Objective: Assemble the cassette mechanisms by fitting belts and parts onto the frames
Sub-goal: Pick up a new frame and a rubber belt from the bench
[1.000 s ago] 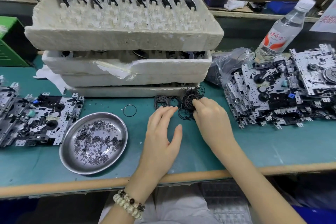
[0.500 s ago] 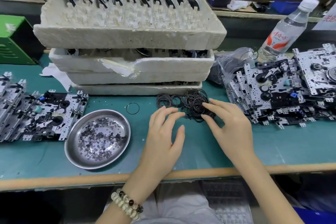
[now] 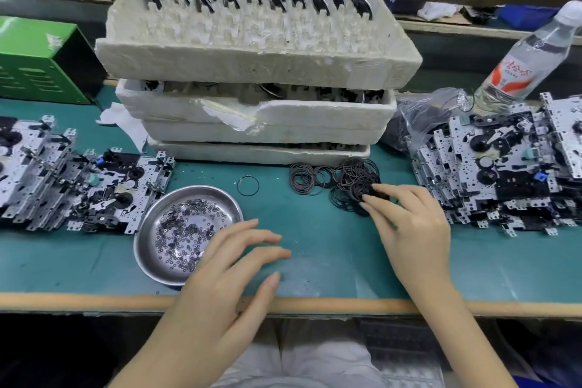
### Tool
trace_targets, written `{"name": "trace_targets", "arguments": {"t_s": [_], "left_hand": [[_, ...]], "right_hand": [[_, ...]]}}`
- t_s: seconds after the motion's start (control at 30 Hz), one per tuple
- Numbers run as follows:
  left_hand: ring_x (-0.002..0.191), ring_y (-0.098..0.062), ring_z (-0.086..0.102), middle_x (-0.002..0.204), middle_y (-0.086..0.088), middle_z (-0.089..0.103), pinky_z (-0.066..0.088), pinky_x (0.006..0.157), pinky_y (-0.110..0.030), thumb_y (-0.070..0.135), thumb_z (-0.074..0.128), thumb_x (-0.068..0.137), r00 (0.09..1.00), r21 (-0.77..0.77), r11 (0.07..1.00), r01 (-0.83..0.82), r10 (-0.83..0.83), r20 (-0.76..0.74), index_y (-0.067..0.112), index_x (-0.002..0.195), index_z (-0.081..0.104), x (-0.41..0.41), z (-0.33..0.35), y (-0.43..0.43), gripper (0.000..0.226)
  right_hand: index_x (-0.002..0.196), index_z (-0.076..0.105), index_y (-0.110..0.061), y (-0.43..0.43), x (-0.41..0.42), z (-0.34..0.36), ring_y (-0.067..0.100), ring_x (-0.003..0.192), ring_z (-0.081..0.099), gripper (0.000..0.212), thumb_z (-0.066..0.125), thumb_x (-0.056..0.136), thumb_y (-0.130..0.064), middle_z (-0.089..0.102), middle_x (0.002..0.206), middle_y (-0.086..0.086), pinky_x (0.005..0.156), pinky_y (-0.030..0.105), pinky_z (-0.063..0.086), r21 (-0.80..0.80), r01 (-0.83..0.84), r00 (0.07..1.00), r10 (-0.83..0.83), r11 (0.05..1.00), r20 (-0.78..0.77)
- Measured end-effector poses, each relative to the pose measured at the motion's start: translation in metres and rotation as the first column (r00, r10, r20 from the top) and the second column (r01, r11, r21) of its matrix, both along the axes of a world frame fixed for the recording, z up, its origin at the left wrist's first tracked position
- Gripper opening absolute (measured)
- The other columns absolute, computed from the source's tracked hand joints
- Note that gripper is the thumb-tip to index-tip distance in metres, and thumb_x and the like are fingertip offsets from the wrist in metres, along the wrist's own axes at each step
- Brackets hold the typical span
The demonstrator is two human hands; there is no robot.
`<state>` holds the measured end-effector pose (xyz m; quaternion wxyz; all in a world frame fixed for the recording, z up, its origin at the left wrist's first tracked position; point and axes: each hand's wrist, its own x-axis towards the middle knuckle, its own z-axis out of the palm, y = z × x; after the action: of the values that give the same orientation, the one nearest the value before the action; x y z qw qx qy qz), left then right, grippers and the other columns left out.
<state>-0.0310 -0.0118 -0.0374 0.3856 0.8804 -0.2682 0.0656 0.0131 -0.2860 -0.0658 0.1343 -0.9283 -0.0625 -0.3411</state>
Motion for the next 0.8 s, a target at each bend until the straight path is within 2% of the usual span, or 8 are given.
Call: {"name": "trace_targets", "arguments": {"t_s": [0.1,0.23,0.37,0.5,0.57,0.63,0.73,0.8], "left_hand": [[0.13,-0.015,0.049,0.122,0.01,0.061,0.031,0.111,-0.019,0.032,0.049,0.097,0.999,0.018,0.999,-0.035,0.035,0.002,0.021,0.112,0.07,0.003,0.003,0.016,0.029],[0.123,-0.008,0.05,0.118,0.01,0.062,0.034,0.105,-0.015,0.032,0.049,0.095,0.99,0.066,0.988,-0.136,0.134,0.035,0.018,0.11,0.072,0.015,0.005,0.036,0.031],[0.112,-0.02,0.051,0.113,-0.001,0.064,0.025,0.108,-0.012,0.029,0.05,0.095,0.946,0.16,0.941,-0.298,0.268,0.184,0.008,0.108,0.073,0.033,0.004,0.057,0.034],[0.101,-0.038,0.051,0.108,-0.015,0.063,0.036,0.095,-0.034,0.024,0.057,0.092,0.816,0.222,0.82,-0.528,0.418,0.398,0.002,0.105,0.073,0.053,-0.001,0.08,0.03],[0.096,-0.039,0.049,0.104,-0.017,0.061,0.038,0.086,-0.042,0.024,0.058,0.092,0.736,0.227,0.743,-0.629,0.475,0.483,0.002,0.101,0.072,0.062,-0.005,0.092,0.028],[0.092,-0.039,0.048,0.099,-0.021,0.06,0.039,0.08,-0.046,0.029,0.058,0.094,0.672,0.224,0.676,-0.703,0.526,0.522,0.001,0.095,0.071,0.072,-0.007,0.102,0.031],[0.088,-0.037,0.045,0.094,-0.022,0.059,0.039,0.073,-0.047,0.039,0.059,0.094,0.661,0.274,0.629,-0.728,0.536,0.525,0.001,0.086,0.07,0.084,-0.01,0.108,0.04],[0.086,-0.036,0.046,0.091,-0.02,0.059,0.039,0.072,-0.047,0.04,0.059,0.093,0.691,0.306,0.641,-0.703,0.517,0.505,0.003,0.079,0.068,0.091,-0.012,0.107,0.041]], "right_hand": [[0.087,0.079,-0.01,-0.003,0.0,0.006,0.029,0.082,0.064,0.01,0.081,0.078,-0.005,0.074,0.089,0.002,0.076,0.045,0.05,0.055,-0.017,0.999,0.02,0.998,-0.044],[0.085,0.079,-0.012,-0.001,-0.002,0.01,0.024,0.074,0.067,0.014,0.084,0.073,-0.006,0.073,0.077,0.001,0.08,0.035,0.044,0.141,0.007,0.999,-0.001,0.99,-0.045],[0.082,0.078,-0.011,0.004,-0.002,0.013,0.022,0.074,0.069,0.009,0.083,0.075,-0.01,0.074,0.079,0.0,0.073,0.043,0.053,0.238,0.036,0.999,-0.038,0.971,0.003],[0.079,0.074,-0.012,0.008,-0.001,0.012,0.021,0.078,0.065,0.007,0.077,0.082,-0.018,0.069,0.078,-0.003,0.073,0.036,0.05,0.357,0.082,0.994,-0.101,0.93,0.036],[0.081,0.073,-0.011,0.009,-0.001,0.011,0.021,0.079,0.063,0.009,0.074,0.086,-0.019,0.066,0.079,-0.005,0.078,0.027,0.046,0.406,0.097,0.988,-0.137,0.909,0.07],[0.084,0.074,-0.009,0.011,-0.001,0.009,0.023,0.079,0.063,0.01,0.071,0.089,-0.017,0.068,0.081,-0.001,0.081,0.027,0.046,0.405,0.107,0.982,-0.16,0.908,0.099],[0.089,0.072,-0.005,0.016,-0.005,0.006,0.026,0.079,0.062,0.01,0.067,0.092,-0.013,0.07,0.085,0.006,0.084,0.018,0.041,0.395,0.102,0.984,-0.152,0.913,0.097],[0.092,0.069,-0.006,0.026,-0.011,0.004,0.024,0.08,0.06,0.009,0.065,0.093,-0.013,0.065,0.086,0.0,0.082,0.017,0.039,0.413,0.085,0.99,-0.124,0.907,0.069]]}}
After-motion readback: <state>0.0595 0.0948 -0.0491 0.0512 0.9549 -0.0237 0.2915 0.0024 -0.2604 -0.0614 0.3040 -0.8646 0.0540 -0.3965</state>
